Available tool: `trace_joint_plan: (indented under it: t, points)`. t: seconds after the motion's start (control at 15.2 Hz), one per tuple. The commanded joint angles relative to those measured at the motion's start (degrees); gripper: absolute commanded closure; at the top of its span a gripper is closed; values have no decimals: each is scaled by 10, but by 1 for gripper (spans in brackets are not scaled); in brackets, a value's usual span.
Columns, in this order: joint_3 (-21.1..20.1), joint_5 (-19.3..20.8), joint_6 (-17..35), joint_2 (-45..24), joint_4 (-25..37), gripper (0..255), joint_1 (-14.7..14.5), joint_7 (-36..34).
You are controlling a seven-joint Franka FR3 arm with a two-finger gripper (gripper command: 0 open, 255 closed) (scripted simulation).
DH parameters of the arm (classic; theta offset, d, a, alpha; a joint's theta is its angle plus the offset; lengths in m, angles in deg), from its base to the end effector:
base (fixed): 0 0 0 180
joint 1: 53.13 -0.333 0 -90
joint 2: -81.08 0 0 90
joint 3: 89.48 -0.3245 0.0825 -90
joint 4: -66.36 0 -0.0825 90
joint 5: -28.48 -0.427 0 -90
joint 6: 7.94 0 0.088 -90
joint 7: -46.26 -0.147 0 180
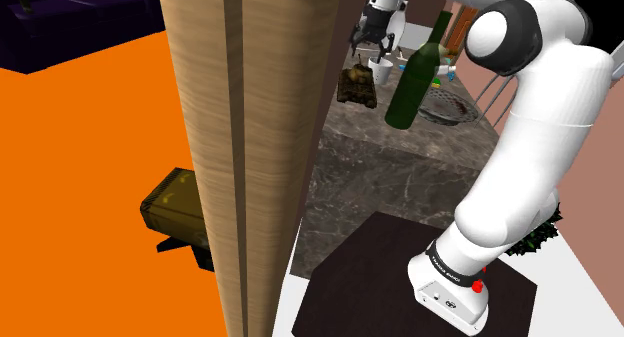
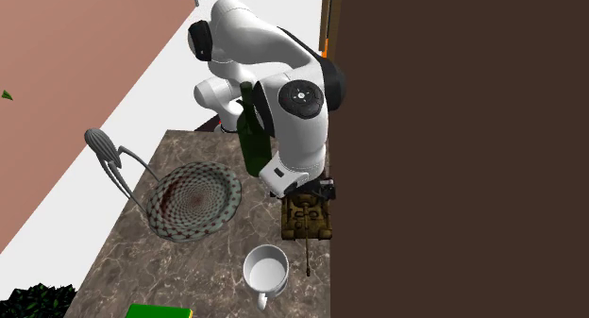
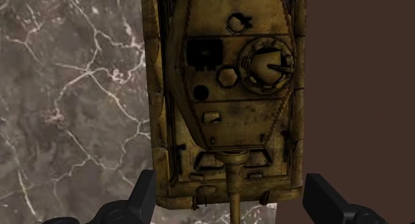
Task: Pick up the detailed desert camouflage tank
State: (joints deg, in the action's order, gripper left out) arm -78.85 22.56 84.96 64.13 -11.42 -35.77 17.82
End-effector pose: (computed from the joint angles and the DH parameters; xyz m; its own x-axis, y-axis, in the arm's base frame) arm 0.6218 -0.2963 0.5196 0.5534 -0.8316 -0.0472 -0.8329 -0.5525 -0.0303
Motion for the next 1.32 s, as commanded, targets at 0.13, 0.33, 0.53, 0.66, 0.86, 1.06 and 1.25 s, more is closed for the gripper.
trace_joint_plan:
  t: [0.13, 0.33, 0.53, 0.66, 0.86, 1.06, 1.25]
  points:
    - [0, 0, 31, 2, -34, 0, -1, 1]
    - [0, 0, 44, 4, -48, 0, -2, 1]
    - [0, 0, 45, 4, -49, 255, -2, 1]
    - [0, 0, 44, 4, -48, 255, -2, 1]
    - [0, 0, 44, 4, -48, 255, -2, 1]
    - [0, 0, 36, 3, -39, 255, -1, 1]
    - [0, -1, 12, 0, -11, 255, 0, 0]
